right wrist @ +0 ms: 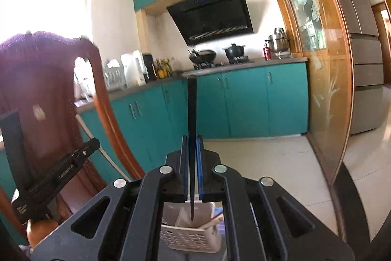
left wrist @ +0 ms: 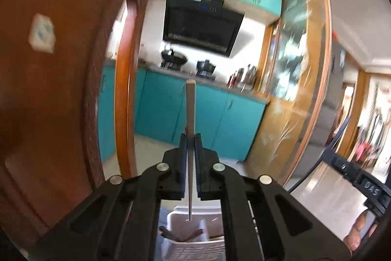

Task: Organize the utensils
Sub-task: 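Lift both chopsticks over the holder and open both tools to drop them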

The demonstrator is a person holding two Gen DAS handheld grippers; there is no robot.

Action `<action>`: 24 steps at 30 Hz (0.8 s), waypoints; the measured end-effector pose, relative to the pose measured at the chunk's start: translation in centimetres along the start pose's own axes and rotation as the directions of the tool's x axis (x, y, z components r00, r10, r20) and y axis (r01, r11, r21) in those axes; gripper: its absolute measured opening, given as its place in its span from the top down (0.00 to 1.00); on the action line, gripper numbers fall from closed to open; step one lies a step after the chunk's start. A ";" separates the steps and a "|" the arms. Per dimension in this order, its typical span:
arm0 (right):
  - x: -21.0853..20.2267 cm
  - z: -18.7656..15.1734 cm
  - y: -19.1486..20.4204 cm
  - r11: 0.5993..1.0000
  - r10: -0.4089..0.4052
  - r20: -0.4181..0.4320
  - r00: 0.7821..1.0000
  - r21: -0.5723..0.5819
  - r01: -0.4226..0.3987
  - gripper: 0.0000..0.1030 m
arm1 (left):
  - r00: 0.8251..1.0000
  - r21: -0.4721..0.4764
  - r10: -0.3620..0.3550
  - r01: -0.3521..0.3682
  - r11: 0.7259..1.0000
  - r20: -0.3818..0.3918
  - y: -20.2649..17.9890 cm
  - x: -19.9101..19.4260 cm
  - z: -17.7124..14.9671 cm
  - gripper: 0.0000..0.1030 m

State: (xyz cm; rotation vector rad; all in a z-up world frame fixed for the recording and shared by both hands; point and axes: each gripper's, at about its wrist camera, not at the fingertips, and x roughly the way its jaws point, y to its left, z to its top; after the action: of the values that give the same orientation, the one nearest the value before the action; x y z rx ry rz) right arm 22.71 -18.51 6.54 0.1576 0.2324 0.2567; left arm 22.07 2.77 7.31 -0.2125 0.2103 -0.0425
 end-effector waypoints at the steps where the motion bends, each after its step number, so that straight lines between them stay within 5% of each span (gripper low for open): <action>1: 0.9 -0.7 0.1 1.000 0.002 -0.026 1.000 -0.002 -0.002 0.94 | 1.000 0.019 0.017 -0.017 1.000 -0.017 -0.1 0.3 -0.4 0.93; 5: 3.1 -2.8 0.8 1.000 0.003 -0.094 0.996 -0.024 -0.005 0.94 | 0.994 0.061 0.024 -0.017 0.998 -0.109 -0.6 2.7 -2.3 0.93; 12: 3.3 -3.9 1.6 0.998 -0.017 -0.129 0.991 -0.063 0.009 0.91 | 0.988 0.090 0.027 -0.013 0.996 -0.149 -0.4 3.1 -3.3 0.87; 18: 0.4 -3.2 1.2 0.998 -0.001 -0.074 0.997 -0.063 -0.004 0.86 | 0.998 0.090 0.005 0.001 0.996 -0.070 -0.3 0.7 -2.7 0.70; 24: -4.5 -5.1 3.6 0.972 0.138 -0.110 0.984 -0.177 -0.156 0.86 | 0.998 0.130 0.030 -0.037 0.991 0.060 0.1 -3.7 -3.9 0.68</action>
State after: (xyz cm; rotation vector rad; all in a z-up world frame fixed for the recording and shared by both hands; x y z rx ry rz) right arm 16.36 -15.64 3.21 -0.0223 0.2925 0.4328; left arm 17.62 2.29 4.35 -0.0789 0.1522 -0.0166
